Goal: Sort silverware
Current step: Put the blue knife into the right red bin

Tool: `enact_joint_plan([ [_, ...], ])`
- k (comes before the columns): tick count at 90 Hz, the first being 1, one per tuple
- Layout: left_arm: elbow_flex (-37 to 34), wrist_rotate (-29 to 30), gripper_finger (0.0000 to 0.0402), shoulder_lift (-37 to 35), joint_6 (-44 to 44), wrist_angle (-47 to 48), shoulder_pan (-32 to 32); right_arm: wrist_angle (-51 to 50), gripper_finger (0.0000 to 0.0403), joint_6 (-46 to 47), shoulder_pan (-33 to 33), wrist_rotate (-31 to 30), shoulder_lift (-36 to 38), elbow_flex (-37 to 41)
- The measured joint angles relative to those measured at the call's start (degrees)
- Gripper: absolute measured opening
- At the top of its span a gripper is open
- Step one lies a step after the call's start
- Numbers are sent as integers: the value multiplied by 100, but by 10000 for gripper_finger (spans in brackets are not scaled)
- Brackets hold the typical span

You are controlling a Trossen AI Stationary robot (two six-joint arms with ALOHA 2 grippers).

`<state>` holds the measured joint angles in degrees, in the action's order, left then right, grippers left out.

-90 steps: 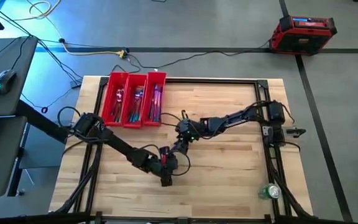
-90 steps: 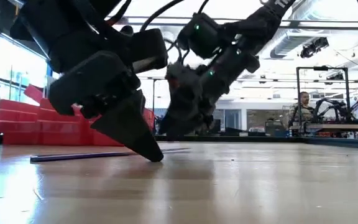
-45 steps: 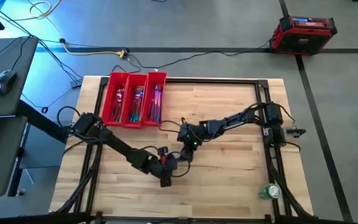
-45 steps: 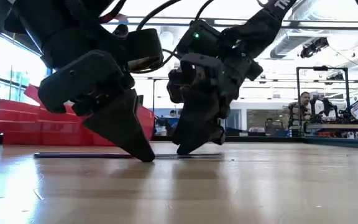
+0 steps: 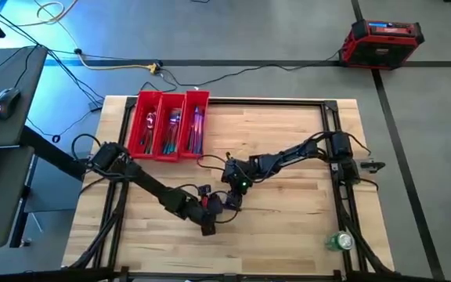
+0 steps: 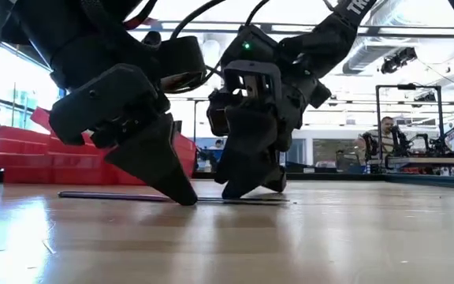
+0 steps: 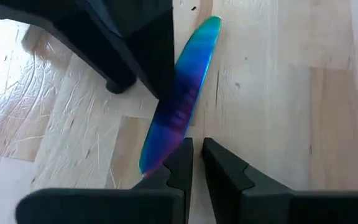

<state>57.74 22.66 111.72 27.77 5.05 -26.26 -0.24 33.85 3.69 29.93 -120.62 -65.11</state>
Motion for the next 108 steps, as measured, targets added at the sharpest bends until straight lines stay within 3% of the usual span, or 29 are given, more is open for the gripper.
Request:
enact_joint_plan([
  [21,-2,10,23,0,-94,-169,0,-39,132,26,135,497,-4,9],
  [60,-4,-313,23,13,112,-525,15,27,132,236,176,111,-4,18],
  [108,7,-162,23,137,203,-781,168,163,132,238,183,66,-4,31],
])
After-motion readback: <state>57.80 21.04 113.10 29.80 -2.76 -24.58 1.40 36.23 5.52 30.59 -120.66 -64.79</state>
